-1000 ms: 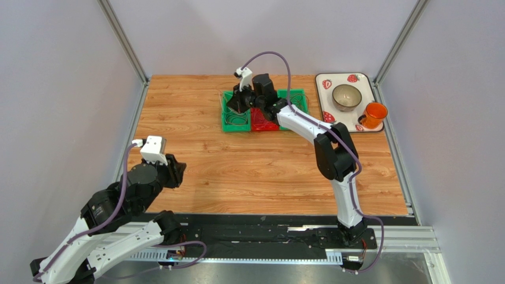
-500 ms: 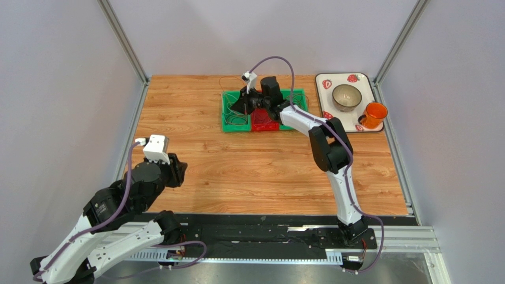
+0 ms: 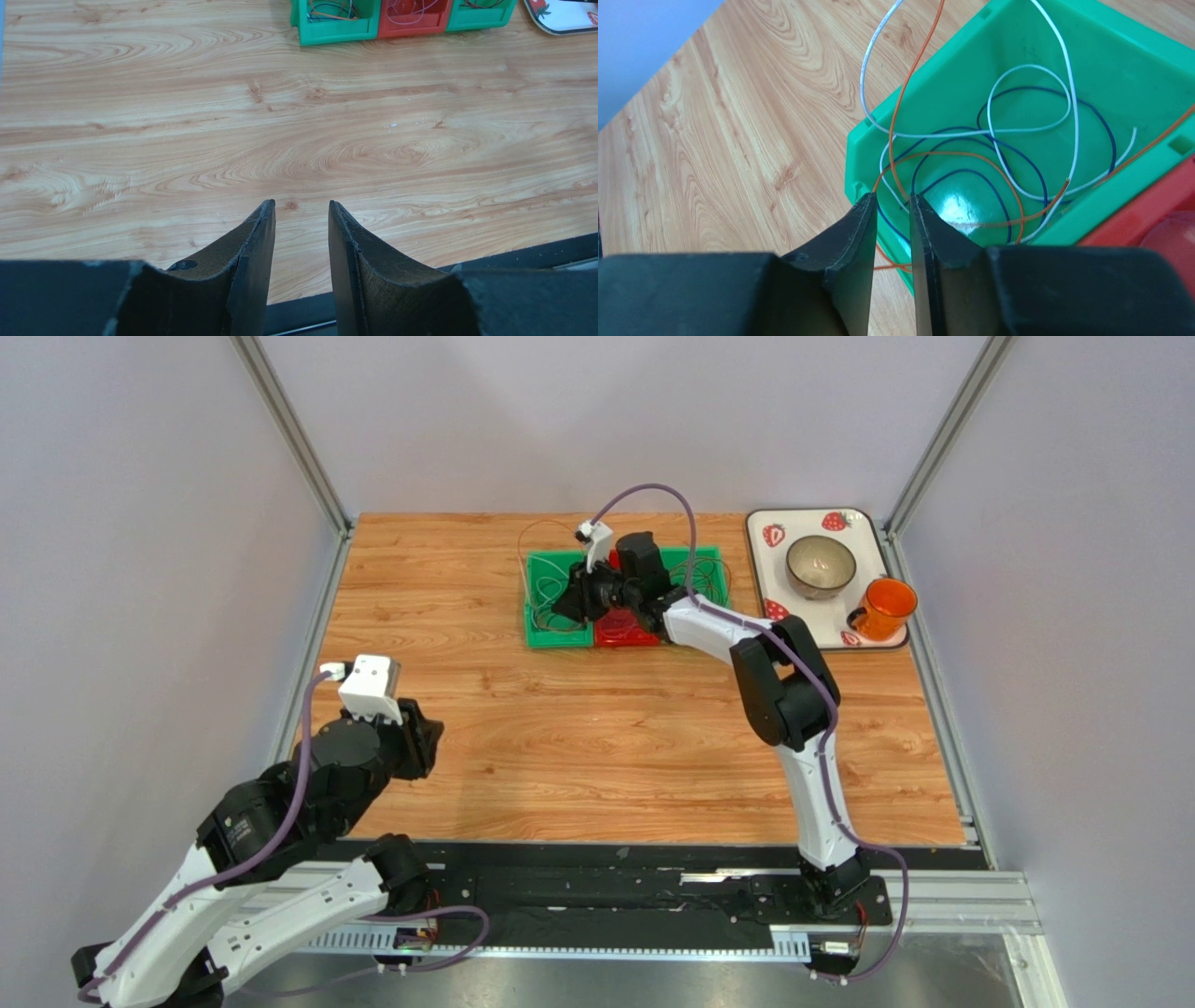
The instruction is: Untangle the cables
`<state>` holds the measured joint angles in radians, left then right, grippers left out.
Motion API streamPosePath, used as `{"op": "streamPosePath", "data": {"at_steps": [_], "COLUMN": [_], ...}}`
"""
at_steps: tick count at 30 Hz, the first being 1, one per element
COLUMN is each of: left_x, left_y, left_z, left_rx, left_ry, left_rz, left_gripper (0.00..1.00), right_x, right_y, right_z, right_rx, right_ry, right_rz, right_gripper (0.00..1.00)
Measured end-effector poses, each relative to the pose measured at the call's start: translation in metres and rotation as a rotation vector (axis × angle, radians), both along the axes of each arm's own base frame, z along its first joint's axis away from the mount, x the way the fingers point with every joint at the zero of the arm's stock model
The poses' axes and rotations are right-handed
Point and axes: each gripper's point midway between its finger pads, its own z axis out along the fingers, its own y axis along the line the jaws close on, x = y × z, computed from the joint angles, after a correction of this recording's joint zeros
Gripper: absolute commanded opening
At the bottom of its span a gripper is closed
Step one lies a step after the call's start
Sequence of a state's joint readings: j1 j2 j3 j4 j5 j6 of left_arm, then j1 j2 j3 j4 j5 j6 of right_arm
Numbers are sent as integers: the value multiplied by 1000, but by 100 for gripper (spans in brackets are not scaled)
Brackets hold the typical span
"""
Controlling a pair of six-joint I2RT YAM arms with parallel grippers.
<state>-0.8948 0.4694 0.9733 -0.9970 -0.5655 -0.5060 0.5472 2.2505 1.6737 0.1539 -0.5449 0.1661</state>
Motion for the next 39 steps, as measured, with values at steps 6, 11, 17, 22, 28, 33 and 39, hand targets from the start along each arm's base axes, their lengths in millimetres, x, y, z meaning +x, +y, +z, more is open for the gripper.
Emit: {"op": "streamPosePath", "data": {"at_steps": [6, 11, 17, 22, 28, 33, 39], "left_x": [-1, -1, -1, 0, 2, 3, 3], "left_y": [1, 1, 1, -1, 1, 2, 0], "left_z": [1, 1, 1, -1, -3, -2, -3], "left_rx": [-5, -7, -7, 4, 16, 17, 19], "left_ry": [-4, -6, -5, 5, 9, 8, 11], "left_rz": [0, 0, -1, -2, 18, 21, 15], "left_gripper": [43, 42, 42, 74, 97, 97, 98], "right_x": [-9, -20, -44, -76, -113, -133, -163], "right_y": [-5, -10, -18, -19, -16, -16, -65], "right_z": [7, 20, 47, 72, 62, 61, 53], "right_rx": [-21, -16, 19, 71, 38, -24, -88], "right_ry": [-16, -37, -77, -114, -121, -159, -146], "right_rz": [-35, -45, -52, -57, -78, -144, -311], "right_gripper": [39, 46, 49, 56, 61, 62, 62]}}
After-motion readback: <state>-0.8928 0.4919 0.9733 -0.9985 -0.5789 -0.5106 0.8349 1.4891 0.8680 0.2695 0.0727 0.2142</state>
